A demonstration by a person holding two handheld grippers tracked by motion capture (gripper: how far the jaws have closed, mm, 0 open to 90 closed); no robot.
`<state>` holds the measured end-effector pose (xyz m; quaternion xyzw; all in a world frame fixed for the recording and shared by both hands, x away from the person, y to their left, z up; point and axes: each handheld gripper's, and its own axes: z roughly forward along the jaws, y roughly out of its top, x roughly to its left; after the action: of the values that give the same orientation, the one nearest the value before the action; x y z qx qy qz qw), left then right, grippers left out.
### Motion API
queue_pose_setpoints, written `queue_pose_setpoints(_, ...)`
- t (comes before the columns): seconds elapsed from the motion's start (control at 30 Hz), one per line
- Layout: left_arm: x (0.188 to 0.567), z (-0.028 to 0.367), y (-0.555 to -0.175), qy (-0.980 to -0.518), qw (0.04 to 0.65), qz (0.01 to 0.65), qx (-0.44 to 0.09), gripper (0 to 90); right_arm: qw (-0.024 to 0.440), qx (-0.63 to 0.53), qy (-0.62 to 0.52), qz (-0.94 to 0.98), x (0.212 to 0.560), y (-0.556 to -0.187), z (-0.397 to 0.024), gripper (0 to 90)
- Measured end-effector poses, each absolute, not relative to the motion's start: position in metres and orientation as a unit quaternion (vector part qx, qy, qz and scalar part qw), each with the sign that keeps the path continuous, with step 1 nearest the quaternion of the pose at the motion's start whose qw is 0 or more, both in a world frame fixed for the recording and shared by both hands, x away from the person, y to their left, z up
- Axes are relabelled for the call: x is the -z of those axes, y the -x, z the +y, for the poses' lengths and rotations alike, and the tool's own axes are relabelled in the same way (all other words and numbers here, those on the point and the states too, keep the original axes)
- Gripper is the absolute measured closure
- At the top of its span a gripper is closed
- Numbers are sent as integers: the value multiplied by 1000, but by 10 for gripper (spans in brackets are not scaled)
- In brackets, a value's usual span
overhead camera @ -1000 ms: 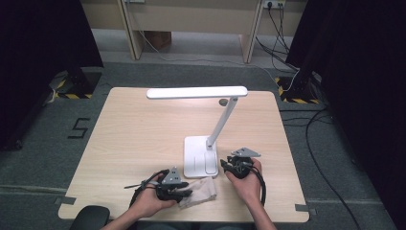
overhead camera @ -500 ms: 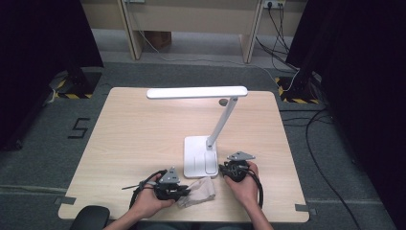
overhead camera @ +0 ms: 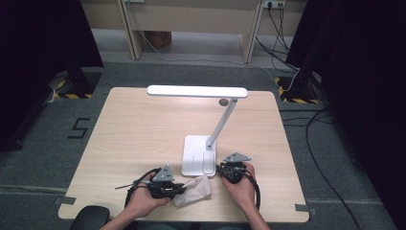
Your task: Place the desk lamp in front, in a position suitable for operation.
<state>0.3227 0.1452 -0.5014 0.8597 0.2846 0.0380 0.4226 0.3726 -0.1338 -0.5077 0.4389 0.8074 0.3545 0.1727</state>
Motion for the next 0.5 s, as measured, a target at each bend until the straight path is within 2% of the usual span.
queue_pose_setpoints(0.03, 501, 146, -323, -859, 424, 284, -38, 811, 173, -355, -439, 807, 508, -373, -134, 769)
queue_pose_setpoints(0.2, 494, 149, -322, -855, 433, 282, -44, 811, 187, -384, -421, 800, 496, -376, -134, 899)
queue_pose_setpoints(0.5, 478, 169, -327, -835, 455, 302, -64, 813, 180, -392, -391, 813, 498, -383, -124, 894)
